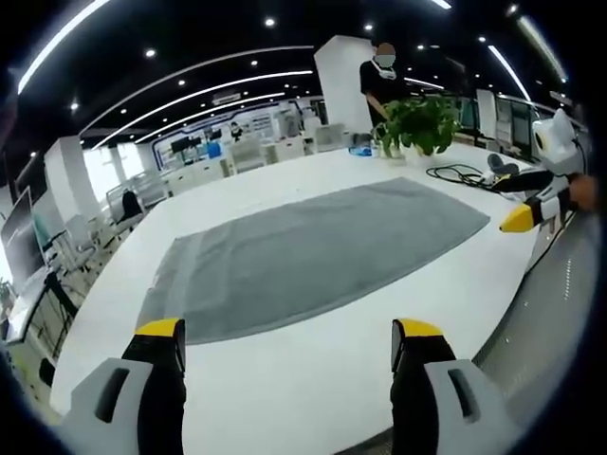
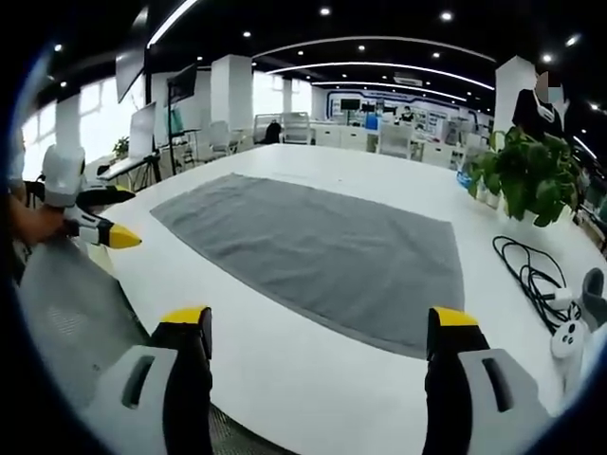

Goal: Fold the towel on the table until its edges align and the towel forms a compact rectangular stack.

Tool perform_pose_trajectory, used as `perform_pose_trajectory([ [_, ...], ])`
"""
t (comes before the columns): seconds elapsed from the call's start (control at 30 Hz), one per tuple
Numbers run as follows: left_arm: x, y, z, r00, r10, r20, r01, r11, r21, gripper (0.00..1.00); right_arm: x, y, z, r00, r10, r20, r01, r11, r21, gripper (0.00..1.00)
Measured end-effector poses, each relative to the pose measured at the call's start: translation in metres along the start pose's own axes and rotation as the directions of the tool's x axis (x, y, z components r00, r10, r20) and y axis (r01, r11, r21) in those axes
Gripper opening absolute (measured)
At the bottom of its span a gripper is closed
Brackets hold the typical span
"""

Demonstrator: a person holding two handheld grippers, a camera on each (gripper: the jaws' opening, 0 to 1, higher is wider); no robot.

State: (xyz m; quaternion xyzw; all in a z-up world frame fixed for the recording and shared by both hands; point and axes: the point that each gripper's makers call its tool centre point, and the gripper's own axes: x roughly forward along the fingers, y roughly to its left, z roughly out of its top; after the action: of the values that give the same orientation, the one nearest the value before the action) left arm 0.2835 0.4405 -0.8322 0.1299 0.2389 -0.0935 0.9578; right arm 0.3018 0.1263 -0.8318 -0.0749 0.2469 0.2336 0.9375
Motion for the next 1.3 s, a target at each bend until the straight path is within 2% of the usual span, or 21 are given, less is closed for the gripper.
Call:
perform_pose_trajectory([
  [0.37,0.001,-0.003,0.000,1.000,-0.015,0.001,0.015,1.000,0.007,0.91,-0.001,-0.005,-0.002,1.000,-0.022,-0.006,0.022,1.000,0.003,0.95],
  [1.0,0.000,0.001,-0.002,1.000,0.016,-0.011,-0.015,0.999,0.029,0.91,0.001,0.003,-0.001,1.000,0.014,-0.011,-0.015,1.000,-0.014,0.95],
  [1.3,-0.002,0.001,0.002,1.000,-0.017,-0.017,0.017,1.000,-0.001,0.92,-0.001,-0.002,0.008,1.000,0.002,0.026,-0.002,1.000,0.007,0.96],
])
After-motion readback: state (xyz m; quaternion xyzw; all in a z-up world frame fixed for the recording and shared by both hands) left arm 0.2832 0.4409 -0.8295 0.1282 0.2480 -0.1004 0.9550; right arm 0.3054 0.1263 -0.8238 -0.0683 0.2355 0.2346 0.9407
